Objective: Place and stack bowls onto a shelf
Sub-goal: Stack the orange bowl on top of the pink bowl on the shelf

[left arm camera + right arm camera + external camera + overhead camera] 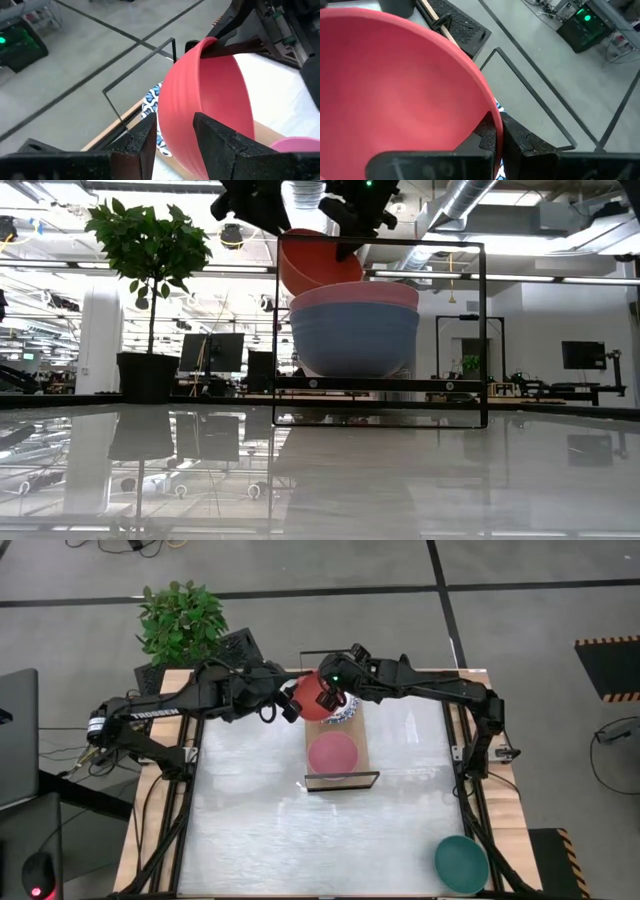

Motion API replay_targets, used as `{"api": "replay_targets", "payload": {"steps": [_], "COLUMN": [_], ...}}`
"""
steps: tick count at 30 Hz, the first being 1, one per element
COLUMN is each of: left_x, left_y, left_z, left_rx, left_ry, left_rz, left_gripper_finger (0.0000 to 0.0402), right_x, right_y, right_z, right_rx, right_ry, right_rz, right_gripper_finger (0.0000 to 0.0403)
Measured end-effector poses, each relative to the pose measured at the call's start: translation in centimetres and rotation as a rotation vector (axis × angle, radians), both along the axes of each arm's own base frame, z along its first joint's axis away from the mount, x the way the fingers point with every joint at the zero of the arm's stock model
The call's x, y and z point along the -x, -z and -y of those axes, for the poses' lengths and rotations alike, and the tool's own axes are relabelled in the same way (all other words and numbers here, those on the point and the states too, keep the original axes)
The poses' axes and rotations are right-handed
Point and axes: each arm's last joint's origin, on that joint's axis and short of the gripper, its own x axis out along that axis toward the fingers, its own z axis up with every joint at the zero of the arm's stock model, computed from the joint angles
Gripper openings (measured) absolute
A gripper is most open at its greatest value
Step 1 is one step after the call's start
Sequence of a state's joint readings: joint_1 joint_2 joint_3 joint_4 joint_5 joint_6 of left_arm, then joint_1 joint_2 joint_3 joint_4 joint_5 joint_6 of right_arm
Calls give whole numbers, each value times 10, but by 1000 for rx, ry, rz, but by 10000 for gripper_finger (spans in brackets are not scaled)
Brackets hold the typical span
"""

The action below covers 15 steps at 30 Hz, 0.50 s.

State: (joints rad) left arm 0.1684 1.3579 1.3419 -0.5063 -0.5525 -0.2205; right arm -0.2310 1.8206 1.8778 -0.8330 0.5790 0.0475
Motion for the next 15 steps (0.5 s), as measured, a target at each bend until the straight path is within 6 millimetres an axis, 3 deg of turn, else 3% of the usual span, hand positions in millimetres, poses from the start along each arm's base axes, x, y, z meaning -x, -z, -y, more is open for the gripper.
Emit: {"api": "replay_targets", "payload": {"steps": [10,15], "left_x": [0,1], "left_y": [-17,-12], "left_z": [3,1], "left_rx": [9,-29], "left_ry": [82,31], "left_rz": [39,-32], "left_gripper_finger": [123,123], "right_x": [3,2], "right_y": [-1,-1], "right_z": [10,9], "right_rx": [26,23], "right_ry": [53,43], "right_rz": [6,7], "right_gripper_finger": [30,30]}}
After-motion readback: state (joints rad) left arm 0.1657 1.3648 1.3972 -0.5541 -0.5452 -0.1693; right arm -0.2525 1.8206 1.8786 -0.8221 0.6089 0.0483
